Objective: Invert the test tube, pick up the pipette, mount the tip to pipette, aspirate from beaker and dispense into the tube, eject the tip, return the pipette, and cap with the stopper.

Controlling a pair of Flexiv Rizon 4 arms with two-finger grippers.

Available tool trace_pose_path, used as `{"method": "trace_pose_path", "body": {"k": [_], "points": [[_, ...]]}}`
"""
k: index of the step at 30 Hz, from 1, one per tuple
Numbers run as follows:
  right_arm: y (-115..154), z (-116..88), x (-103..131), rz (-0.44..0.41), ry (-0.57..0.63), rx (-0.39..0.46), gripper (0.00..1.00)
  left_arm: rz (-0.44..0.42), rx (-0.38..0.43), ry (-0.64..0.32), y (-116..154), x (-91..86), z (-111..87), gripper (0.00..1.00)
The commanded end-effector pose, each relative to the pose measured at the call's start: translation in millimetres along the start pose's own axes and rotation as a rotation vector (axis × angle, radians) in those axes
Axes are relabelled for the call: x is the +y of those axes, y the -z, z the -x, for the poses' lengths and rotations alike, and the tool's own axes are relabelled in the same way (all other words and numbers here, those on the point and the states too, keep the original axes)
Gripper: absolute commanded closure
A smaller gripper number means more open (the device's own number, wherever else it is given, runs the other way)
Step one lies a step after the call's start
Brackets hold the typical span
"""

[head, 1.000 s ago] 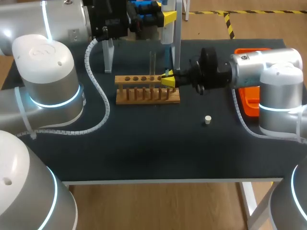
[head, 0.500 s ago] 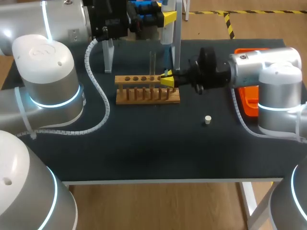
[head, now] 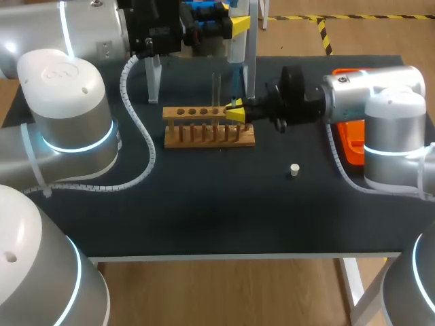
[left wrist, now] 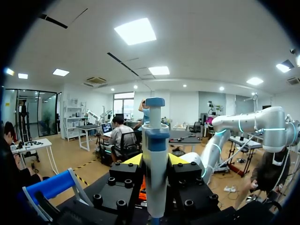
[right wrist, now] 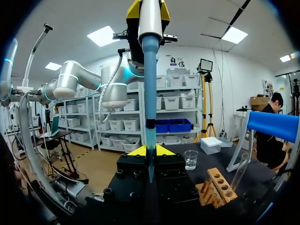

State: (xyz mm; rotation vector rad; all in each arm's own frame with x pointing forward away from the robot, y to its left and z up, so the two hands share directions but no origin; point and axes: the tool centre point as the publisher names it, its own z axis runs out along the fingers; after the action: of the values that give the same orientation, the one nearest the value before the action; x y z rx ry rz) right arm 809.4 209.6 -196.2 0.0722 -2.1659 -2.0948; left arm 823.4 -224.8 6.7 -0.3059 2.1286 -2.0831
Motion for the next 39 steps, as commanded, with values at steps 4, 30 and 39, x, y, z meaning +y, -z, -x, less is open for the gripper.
{"method": "trace_pose_path", "body": {"k": [4,30,39], "points": [[-5,3,4,-0.005,0.004,0.002,1.00,0.002,0.005,0.000,1,-0.4,0.8,1.00],[0,5,53,0.047,0.026,0.003,1.00,0.002,0.005,0.000,1,-0.4,0.8,1.00],[8,-2,48,0.010,0.049,-0.006,0.00,0.002,0.005,0.000,1,-0.4,0.8,1.00]]}}
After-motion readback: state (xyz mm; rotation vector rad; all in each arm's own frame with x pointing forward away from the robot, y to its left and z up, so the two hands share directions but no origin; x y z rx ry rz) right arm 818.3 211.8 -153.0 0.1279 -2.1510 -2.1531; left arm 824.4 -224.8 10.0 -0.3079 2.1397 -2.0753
